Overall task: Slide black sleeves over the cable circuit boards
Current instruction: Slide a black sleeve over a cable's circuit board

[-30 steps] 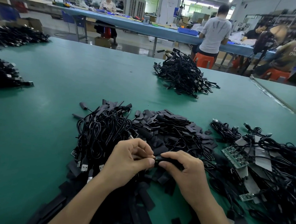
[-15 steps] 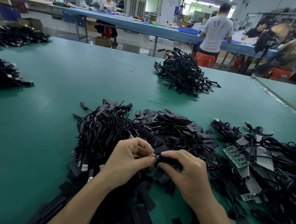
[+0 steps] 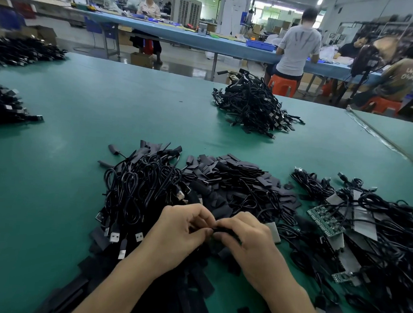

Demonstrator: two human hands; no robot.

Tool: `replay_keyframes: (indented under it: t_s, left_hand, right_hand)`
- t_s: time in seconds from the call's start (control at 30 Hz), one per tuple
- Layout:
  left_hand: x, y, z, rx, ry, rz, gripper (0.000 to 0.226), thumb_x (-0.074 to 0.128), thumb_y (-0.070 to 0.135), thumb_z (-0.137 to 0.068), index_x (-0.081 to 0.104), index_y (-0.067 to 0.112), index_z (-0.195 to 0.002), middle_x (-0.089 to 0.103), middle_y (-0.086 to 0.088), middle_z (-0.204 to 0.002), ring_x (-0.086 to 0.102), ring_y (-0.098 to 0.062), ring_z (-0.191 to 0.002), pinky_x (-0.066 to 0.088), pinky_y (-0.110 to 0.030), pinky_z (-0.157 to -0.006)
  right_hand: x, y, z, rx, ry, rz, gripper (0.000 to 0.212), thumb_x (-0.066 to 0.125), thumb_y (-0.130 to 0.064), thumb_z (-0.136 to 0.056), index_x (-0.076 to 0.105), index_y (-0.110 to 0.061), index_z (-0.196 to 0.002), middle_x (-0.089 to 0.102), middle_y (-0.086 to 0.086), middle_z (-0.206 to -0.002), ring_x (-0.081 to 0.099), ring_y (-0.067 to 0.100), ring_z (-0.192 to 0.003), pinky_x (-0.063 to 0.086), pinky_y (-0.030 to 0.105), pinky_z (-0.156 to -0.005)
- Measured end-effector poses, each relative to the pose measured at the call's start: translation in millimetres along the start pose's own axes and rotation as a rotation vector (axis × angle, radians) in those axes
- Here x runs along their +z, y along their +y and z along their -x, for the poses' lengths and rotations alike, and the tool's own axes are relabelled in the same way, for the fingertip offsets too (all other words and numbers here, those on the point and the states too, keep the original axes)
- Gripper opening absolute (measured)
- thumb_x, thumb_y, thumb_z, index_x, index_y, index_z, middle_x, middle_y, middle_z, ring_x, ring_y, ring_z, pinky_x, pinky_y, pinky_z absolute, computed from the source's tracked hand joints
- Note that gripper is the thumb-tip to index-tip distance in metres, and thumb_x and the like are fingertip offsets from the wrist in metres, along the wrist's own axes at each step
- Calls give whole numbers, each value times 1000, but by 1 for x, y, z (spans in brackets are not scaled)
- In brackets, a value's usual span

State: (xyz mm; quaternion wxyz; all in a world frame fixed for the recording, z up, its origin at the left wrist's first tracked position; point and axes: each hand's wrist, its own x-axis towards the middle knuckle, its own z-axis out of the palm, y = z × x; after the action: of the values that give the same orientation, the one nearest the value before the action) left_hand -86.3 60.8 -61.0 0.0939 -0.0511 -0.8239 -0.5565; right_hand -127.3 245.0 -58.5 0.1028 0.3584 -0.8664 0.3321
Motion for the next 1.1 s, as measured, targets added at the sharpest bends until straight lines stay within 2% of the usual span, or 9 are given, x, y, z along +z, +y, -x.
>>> replay_keyframes:
  t_s: [0.1, 0.27, 0.43, 0.5, 0.57, 0.7, 0.83, 0.97, 1.1]
  left_hand:
    - [-1, 0, -1, -7, 4, 21, 29, 76, 9, -80, 70, 37, -85, 73, 6, -76, 71, -12, -72, 56, -25, -68]
    - [-1, 1, -3, -56, 16, 127, 35, 77, -1, -80, 72, 34, -86, 75, 0, -76, 72, -13, -71, 56, -23, -69]
    - [-1, 4, -3, -105, 63, 188, 26, 78, -1, -80, 71, 23, -85, 76, -3, -75, 74, -21, -71, 59, -28, -70]
    - [0, 5, -3, -129, 88, 211, 21, 79, 1, -80, 70, 19, -86, 76, -4, -74, 74, -22, -69, 58, -26, -67]
    - [1, 5, -2, -129, 100, 189, 20, 80, 4, -81, 70, 21, -86, 76, -3, -73, 74, -20, -68, 56, -24, -65]
    - [2, 4, -3, -122, 107, 153, 27, 81, 10, -80, 70, 34, -84, 76, -1, -74, 74, -17, -69, 60, -30, -69]
    - [3, 4, -4, -136, 125, 167, 34, 81, 7, -79, 69, 38, -85, 76, 0, -74, 74, -17, -69, 58, -29, -68]
    - [4, 2, -4, -153, 152, 203, 28, 81, 1, -78, 71, 28, -83, 76, -2, -72, 75, -19, -68, 58, -25, -66]
    - [4, 3, -3, -145, 170, 229, 26, 81, -2, -77, 70, 21, -86, 75, -4, -71, 75, -20, -68, 56, -21, -65]
  right_hand:
    - [2, 3, 0, 31, -4, -60, 20, 76, -17, -85, 74, -18, -105, 57, -20, -92, 59, 5, -91, 49, 23, -82]
    - [4, 3, 2, 38, 36, -122, 18, 74, -23, -85, 74, -22, -104, 60, -23, -93, 60, 0, -91, 47, 15, -81]
    - [6, -1, 3, 87, 187, -125, 31, 79, -23, -80, 73, -26, -110, 65, -22, -93, 62, -3, -91, 44, 8, -79]
    - [4, -2, 3, 175, 284, -184, 43, 84, -20, -76, 69, -36, -112, 67, -25, -88, 63, -5, -89, 43, 4, -76]
    - [4, -3, 2, 248, 356, -253, 45, 86, -20, -74, 63, -47, -103, 67, -27, -91, 65, -3, -83, 45, 6, -71]
    - [9, -4, 1, 297, 420, -340, 31, 86, -22, -73, 68, -41, -89, 70, -23, -85, 68, -1, -78, 48, 9, -69]
    - [12, -7, 0, 299, 421, -381, 35, 85, -17, -75, 72, -43, -94, 73, -25, -85, 70, -3, -78, 50, 9, -71]
    - [16, -6, 0, 329, 374, -387, 36, 85, -19, -75, 74, -36, -105, 73, -26, -88, 71, -1, -83, 55, 23, -81]
    - [16, -7, 0, 309, 351, -437, 37, 82, -15, -78, 72, -38, -106, 74, -23, -85, 71, 0, -81, 53, 14, -77]
